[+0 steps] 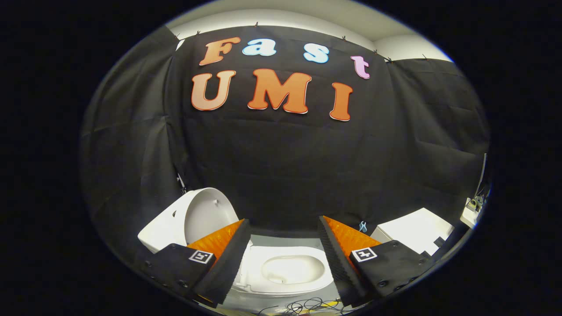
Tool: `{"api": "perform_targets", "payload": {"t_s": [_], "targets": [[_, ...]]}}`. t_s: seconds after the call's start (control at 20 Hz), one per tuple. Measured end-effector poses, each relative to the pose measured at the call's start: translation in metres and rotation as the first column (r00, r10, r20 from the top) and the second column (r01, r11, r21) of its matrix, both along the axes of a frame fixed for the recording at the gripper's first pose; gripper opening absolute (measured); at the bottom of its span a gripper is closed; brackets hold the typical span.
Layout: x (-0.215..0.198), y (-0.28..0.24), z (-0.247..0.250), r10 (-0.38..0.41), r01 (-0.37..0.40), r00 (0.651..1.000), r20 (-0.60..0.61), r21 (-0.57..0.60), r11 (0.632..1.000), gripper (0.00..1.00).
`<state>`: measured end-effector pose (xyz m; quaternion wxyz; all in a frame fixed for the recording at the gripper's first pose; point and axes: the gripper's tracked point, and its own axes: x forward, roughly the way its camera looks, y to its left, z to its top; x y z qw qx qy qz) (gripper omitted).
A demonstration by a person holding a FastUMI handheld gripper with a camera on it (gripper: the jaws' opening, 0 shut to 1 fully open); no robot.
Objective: Open the toilet lid.
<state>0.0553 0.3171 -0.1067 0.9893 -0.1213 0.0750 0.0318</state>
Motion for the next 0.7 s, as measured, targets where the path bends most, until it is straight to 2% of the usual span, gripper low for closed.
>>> {"api": "perform_targets", "payload": {"t_s": [0.4,0.7], "targets": [[0.005,-0.08,0.06,-0.072,0.068,0.994,0.079,0.055,0.996,0.99],[-0.002,-0.105,0.085,-0.083,0.073,0.99,0.112,0.085,0.994,0.99]]}}
